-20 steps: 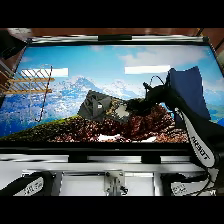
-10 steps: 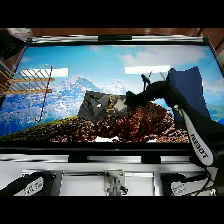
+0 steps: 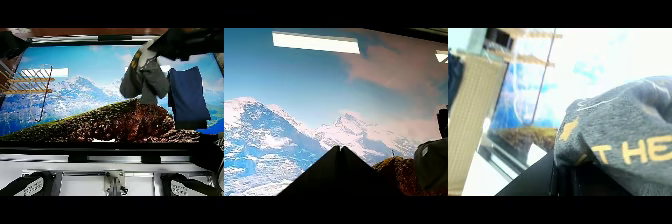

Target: Fold the shirts.

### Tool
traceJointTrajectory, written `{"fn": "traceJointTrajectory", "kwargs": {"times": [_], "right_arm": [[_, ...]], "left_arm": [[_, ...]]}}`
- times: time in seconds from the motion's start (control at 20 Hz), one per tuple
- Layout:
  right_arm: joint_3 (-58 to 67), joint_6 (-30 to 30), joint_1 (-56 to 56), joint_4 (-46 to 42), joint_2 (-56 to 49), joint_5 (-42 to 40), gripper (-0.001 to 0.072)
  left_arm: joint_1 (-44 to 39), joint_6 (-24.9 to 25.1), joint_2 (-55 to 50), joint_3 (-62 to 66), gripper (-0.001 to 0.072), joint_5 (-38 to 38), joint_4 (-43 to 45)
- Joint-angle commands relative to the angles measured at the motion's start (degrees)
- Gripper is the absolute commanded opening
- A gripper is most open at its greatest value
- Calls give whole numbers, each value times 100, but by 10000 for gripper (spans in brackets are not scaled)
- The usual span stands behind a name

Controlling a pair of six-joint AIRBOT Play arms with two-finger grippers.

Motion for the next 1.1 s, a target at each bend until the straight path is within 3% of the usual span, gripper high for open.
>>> {"fn": "traceJointTrajectory", "kwargs": {"times": [0.0, 0.2, 0.3, 0.75, 0.85, 0.95, 1.05], "right_arm": [[520, 463, -293, -227, 205, -131, 65], [520, 413, -289, -942, -133, 24, 66], [520, 402, -289, -1091, -444, 505, 66], [520, 323, -297, -557, -1906, 4970, 66], [520, 31, -398, -610, -2041, 5650, 66], [520, -802, -597, -990, -2107, 5696, 66], [520, -1040, -905, -2103, -2114, 4857, 66]], "left_arm": [[-138, 0, -2, -2, 35, 0, 4], [-164, 0, -2, -2, 35, -2, 4], [-164, 0, -2, -2, 35, -2, 4], [-164, -2, -2, -39, 35, -39, 2], [-168, -2, -2, -122, 35, -72, 2], [-223, -2, -2, -229, 35, -184, -11], [-289, 0, 0, -249, 35, -463, -11]]}}
